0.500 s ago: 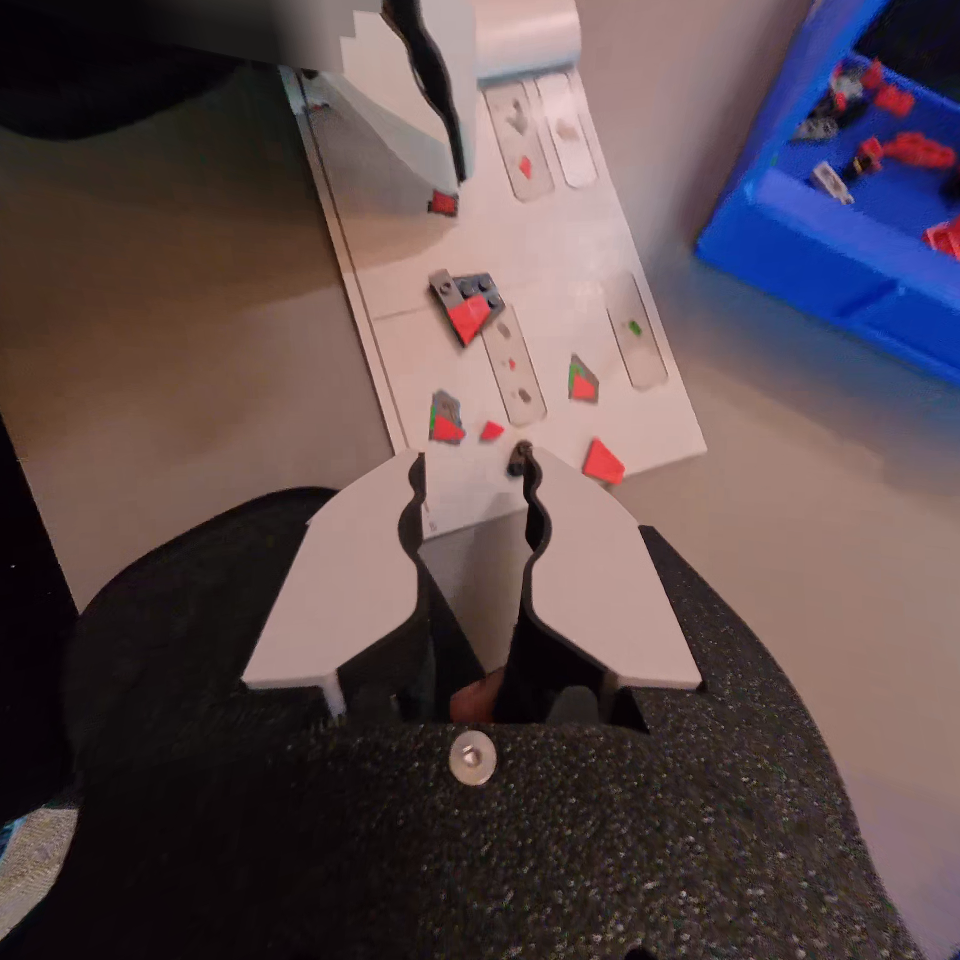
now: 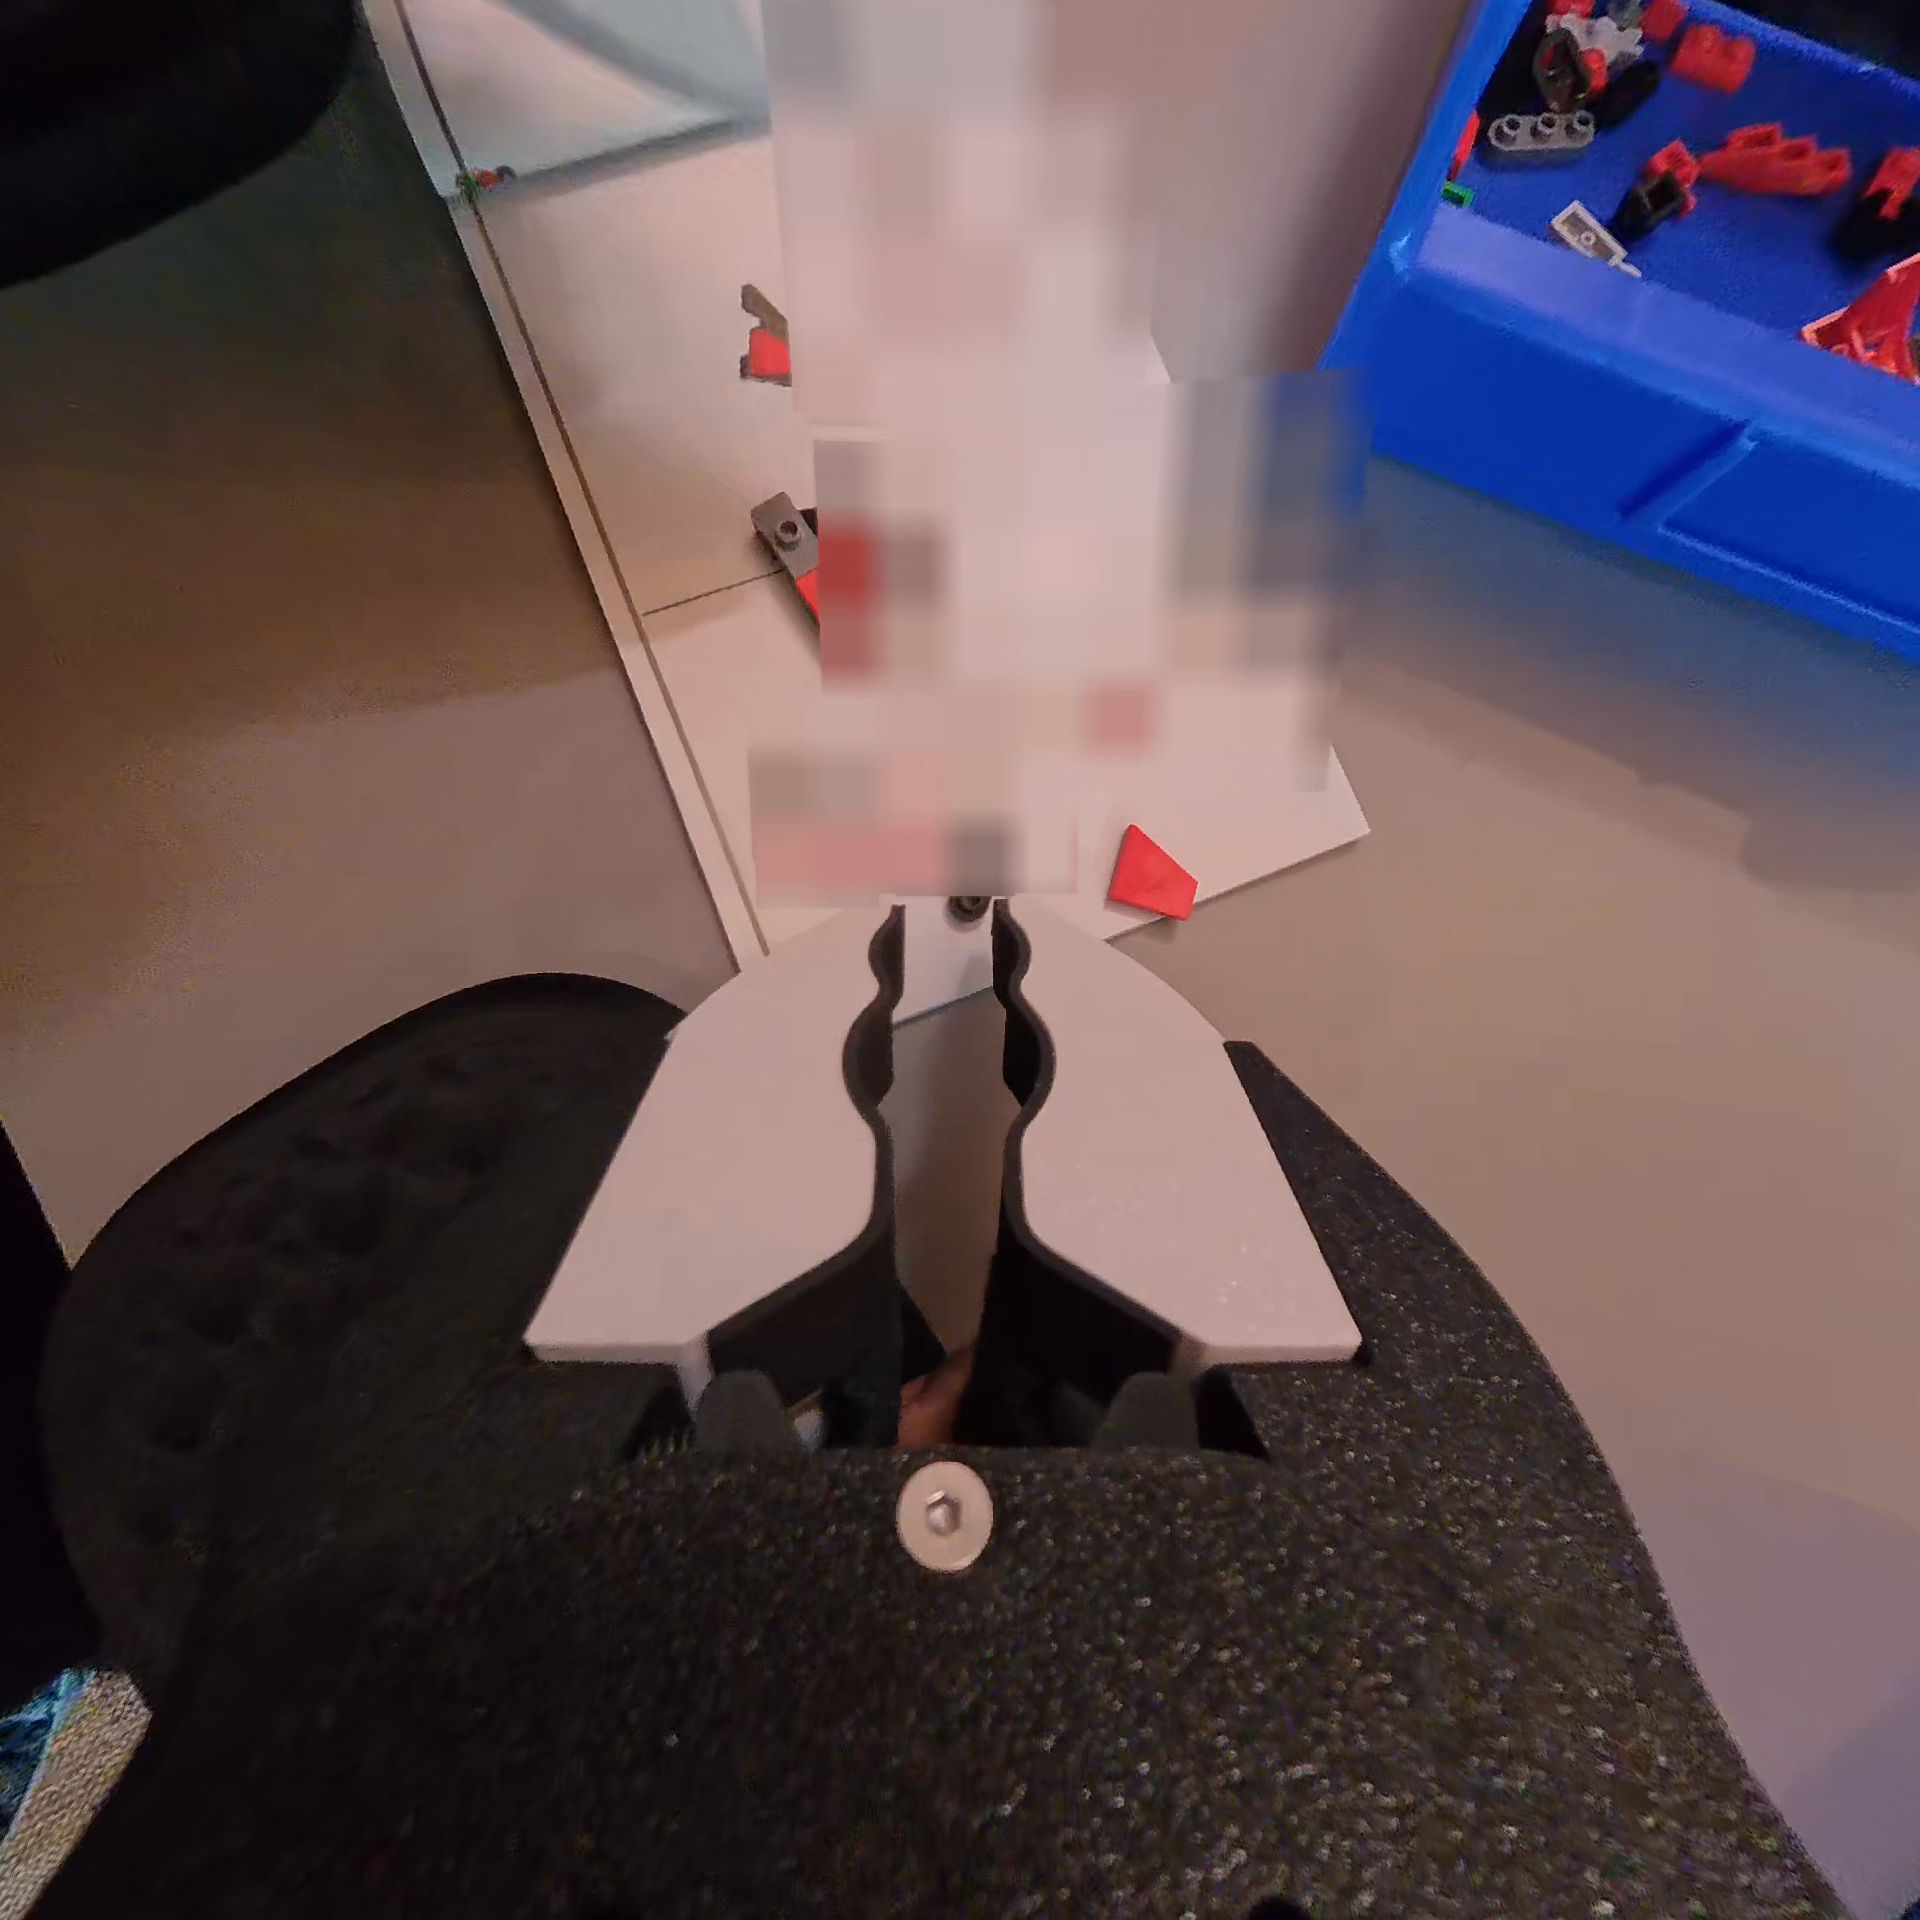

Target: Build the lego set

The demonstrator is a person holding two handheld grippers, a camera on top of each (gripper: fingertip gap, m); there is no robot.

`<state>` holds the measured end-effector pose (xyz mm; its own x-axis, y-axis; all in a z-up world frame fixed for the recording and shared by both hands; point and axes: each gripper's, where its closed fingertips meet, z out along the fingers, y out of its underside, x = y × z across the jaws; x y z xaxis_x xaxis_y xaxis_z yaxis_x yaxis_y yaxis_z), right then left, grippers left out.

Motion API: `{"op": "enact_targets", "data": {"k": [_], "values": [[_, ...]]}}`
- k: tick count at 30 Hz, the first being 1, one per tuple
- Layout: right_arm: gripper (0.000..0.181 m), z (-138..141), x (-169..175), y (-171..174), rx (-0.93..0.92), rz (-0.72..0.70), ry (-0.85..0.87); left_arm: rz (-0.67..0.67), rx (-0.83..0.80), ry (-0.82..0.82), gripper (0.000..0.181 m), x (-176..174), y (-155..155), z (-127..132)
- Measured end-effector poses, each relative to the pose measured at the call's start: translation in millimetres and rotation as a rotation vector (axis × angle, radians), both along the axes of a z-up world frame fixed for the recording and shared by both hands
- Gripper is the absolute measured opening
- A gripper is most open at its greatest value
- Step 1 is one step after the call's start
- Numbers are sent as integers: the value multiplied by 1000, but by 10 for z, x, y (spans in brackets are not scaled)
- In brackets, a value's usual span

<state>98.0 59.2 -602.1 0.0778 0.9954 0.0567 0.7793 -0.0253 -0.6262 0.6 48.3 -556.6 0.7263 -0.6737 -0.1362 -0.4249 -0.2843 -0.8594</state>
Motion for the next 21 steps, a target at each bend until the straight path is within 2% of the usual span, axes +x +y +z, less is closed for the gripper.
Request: {"op": "enact_targets", "data": {"k": [2,6,11,18,21], "values": [[16,1,4,19,0,-1,0,-2,8,-42,0,-1,7,67],[17,-4,11,24,-9,0,-10,-74,-149,7,0,84,-100,-237],[11,-14,0,51,-4,16,-17,-109,-167,80,0,126,-129,-339],[9,36,-108,-47,-33,77,17,-100,-182,74,0,110,-125,-356],[10,-15,-134,-54,-56,47,-13,-109,-187,88,1,119,-136,-374]]}}
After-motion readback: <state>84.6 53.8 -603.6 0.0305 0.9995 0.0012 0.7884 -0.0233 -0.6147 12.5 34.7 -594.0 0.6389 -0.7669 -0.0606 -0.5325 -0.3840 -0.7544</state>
